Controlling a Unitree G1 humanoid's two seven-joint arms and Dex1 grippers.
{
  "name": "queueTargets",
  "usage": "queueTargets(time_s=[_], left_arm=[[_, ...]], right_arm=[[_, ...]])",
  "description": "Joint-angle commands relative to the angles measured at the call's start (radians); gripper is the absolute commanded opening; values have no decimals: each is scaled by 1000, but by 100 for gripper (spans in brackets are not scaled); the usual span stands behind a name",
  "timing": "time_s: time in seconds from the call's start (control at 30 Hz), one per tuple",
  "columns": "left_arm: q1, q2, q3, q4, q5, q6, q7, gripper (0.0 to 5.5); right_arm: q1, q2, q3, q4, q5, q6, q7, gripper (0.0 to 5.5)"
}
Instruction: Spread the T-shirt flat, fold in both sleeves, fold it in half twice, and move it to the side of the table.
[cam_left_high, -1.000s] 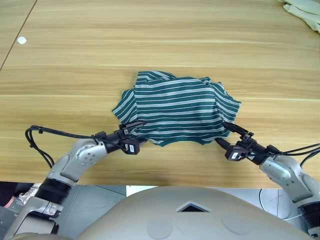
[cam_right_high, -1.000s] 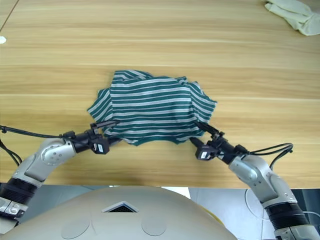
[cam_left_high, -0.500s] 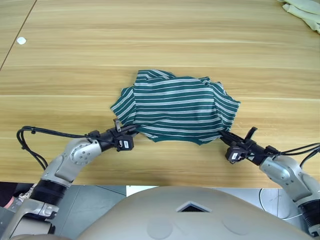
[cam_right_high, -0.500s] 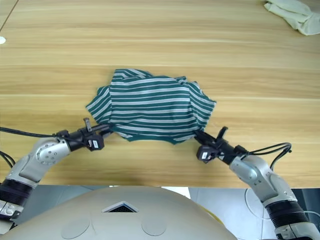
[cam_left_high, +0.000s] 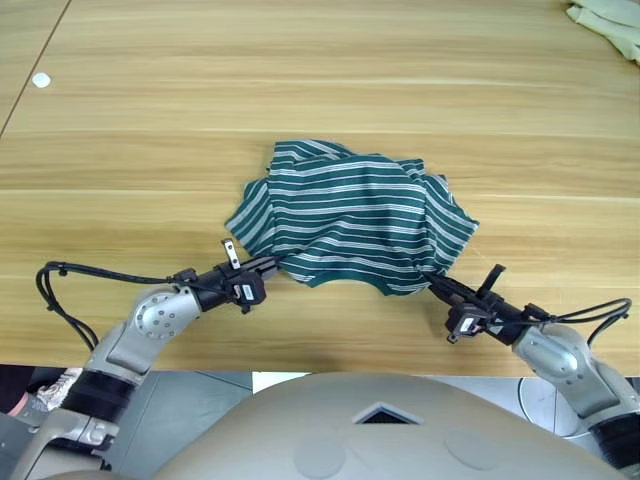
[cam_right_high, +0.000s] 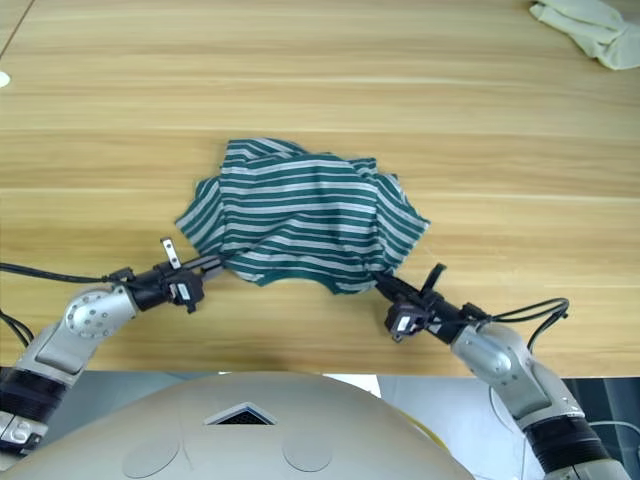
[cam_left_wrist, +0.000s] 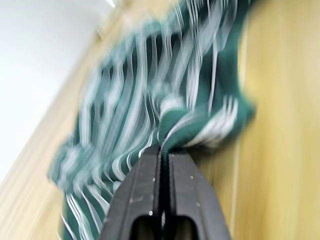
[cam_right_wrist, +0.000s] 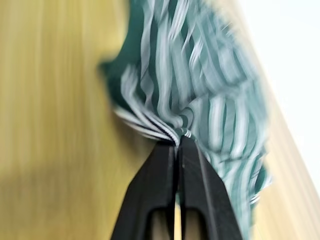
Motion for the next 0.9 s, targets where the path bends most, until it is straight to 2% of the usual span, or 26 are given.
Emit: queueTargets(time_s=[0.03, 0.1, 0.17, 0.27, 0.37, 0.43, 0.5, 0.63, 0.77, 0.83, 0.9], left_arm=[[4, 29, 73, -133, -257, -73, -60, 0], [-113, -9, 126, -89, -358, -77, -72, 0], [-322, -88, 159, 62, -401, -58, -74, 0], [-671, -230, 145, 428, -348, -30, -87, 0], [-1096, -320, 82, 1002, -66, 61, 186, 0], [-1295, -360, 27, 1245, 44, 202, 371, 0], [-1443, -413, 12, 1376, 87, 334, 503, 0], [-1672, -445, 75, 1452, 103, 390, 756, 0], [-1788, -410, 124, 1462, 132, 277, 926, 0], [-1734, -395, 139, 1469, 141, 231, 915, 0], [-1622, -395, 141, 1477, 157, 194, 839, 0]], right_arm=[[10, -3, -101, -147, 232, -108, 7, 0], [-121, 32, -132, -144, 313, -102, 2, 0], [-376, 112, -109, -56, 296, -12, -1, 0], [-798, 281, -45, 263, 158, 88, -53, 0], [-1262, 383, 17, 845, -103, 212, -367, 0], [-1506, 435, 72, 1146, -192, 342, -543, 0], [-1685, 487, 85, 1327, -217, 476, -669, 0], [-1887, 501, 58, 1432, -233, 561, -934, 0], [-1966, 468, 53, 1443, -267, 466, -1202, 0], [-1920, 444, 53, 1444, -270, 387, -1221, 0], [-1830, 421, 69, 1446, -274, 295, -1136, 0]])
